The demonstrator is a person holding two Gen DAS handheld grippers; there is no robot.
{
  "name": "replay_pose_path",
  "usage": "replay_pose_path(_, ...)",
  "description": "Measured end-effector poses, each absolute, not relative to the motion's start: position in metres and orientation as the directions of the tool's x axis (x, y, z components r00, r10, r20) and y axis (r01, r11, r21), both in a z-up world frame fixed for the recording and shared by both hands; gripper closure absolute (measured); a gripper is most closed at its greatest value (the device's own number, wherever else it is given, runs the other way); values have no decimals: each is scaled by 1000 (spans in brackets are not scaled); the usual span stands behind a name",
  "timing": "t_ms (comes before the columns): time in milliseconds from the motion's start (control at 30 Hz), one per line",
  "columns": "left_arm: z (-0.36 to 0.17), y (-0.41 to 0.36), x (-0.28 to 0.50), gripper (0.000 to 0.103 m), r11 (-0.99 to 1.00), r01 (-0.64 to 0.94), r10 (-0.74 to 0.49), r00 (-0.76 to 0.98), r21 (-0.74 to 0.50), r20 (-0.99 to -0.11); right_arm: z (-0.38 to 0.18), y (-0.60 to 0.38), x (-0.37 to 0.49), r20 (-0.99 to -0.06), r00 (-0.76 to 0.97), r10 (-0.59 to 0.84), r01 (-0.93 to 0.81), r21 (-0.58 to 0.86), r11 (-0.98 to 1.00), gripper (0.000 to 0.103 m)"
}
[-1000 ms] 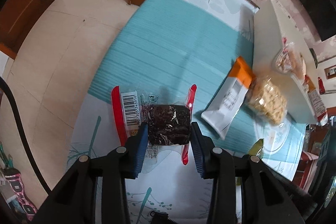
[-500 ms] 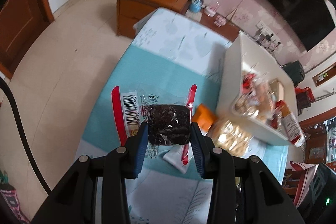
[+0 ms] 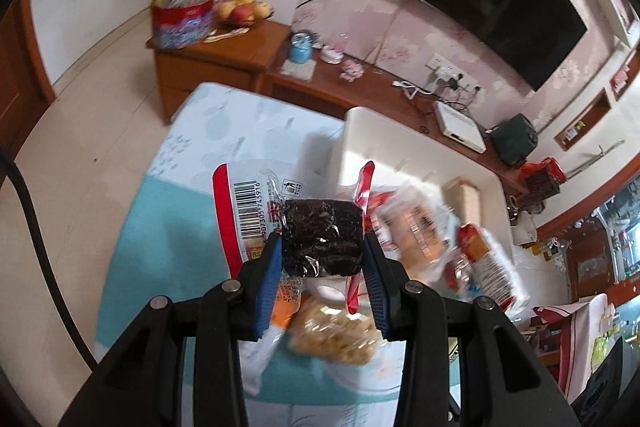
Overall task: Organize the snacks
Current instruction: 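Lift and carry both held packets over the white plastic box, then open left tool dropping chocolate packet while right tool releases yellow-green packet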
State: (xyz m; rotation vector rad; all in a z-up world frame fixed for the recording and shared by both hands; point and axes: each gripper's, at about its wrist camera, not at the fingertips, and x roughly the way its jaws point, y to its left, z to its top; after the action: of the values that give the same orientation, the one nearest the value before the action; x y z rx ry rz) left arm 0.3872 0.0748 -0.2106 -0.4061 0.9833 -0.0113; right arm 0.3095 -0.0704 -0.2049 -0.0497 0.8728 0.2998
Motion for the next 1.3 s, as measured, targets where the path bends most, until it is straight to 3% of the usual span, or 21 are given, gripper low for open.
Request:
replay_pose_path(433, -211, 8, 434, 65, 936, -73, -247, 559, -344, -791, -196, -126, 345, -664, 738, 117, -200, -50, 978, 52)
replay_pose_path(833, -224, -20, 447, 63, 938, -62, -259, 526, -340, -810, -207, -157, 367, -686, 722, 90, -169, -48, 984, 50)
replay_pose_path(967, -222, -17, 442, 47, 941, -76, -240, 537, -330, -808, -209, -161, 370, -704, 706, 81, -150, -37, 988, 42)
replay_pose_path(1300, -214, 0, 419, 38, 956, -83, -188, 565, -283, -803, -206, -157, 358, -705, 703, 90, -142, -15, 990, 37)
